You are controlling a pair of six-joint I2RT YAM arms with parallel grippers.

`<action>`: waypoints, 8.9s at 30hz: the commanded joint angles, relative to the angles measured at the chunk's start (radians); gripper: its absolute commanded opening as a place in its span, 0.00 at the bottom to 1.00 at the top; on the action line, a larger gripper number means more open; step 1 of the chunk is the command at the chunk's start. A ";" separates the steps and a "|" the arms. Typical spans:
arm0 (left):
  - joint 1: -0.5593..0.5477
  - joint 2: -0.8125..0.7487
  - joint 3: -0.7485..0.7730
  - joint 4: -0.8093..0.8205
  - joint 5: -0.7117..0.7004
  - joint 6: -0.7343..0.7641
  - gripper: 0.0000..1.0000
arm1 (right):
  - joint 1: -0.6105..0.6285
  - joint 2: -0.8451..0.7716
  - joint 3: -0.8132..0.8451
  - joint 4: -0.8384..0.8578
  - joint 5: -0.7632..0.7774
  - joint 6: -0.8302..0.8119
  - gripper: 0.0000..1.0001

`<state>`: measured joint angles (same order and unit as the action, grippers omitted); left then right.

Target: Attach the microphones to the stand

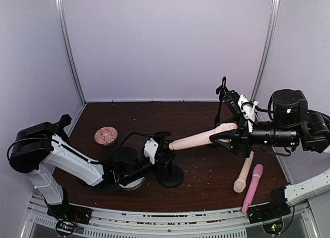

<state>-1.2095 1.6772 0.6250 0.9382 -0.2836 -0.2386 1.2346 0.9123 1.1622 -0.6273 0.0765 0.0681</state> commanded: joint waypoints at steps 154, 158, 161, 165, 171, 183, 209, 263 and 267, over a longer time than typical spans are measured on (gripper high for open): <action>0.005 -0.078 0.020 0.120 0.182 0.025 0.00 | 0.045 0.805 0.351 -0.220 0.152 0.141 0.00; 0.005 -0.078 0.020 0.119 0.182 0.025 0.00 | 0.034 0.807 0.336 -0.206 0.141 0.141 0.00; 0.005 -0.078 0.020 0.118 0.182 0.025 0.00 | 0.027 0.808 0.328 -0.194 0.136 0.137 0.00; 0.005 -0.078 0.022 0.122 0.180 0.025 0.00 | 0.016 0.814 0.317 -0.187 0.130 0.136 0.00; 0.005 -0.079 0.020 0.118 0.158 0.014 0.00 | 0.011 0.806 0.315 -0.189 0.143 0.136 0.00; 0.005 -0.133 0.033 0.009 -0.063 -0.038 0.63 | -0.030 0.703 0.379 -0.165 0.350 0.136 0.00; -0.112 -0.529 0.025 -0.504 -0.118 -0.007 0.98 | -0.225 1.019 0.864 0.129 0.438 -0.114 0.00; -0.022 -0.442 0.262 -0.758 -0.132 0.131 0.97 | -0.429 0.019 -0.094 0.164 0.257 0.159 0.53; -0.009 -0.432 0.280 -0.766 -0.108 0.143 0.96 | -0.556 0.042 -0.252 0.334 0.095 0.119 0.51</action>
<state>-1.2308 1.2320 0.8627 0.1551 -0.4400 -0.1204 0.7654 0.9127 1.0260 -0.4961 0.3092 0.1963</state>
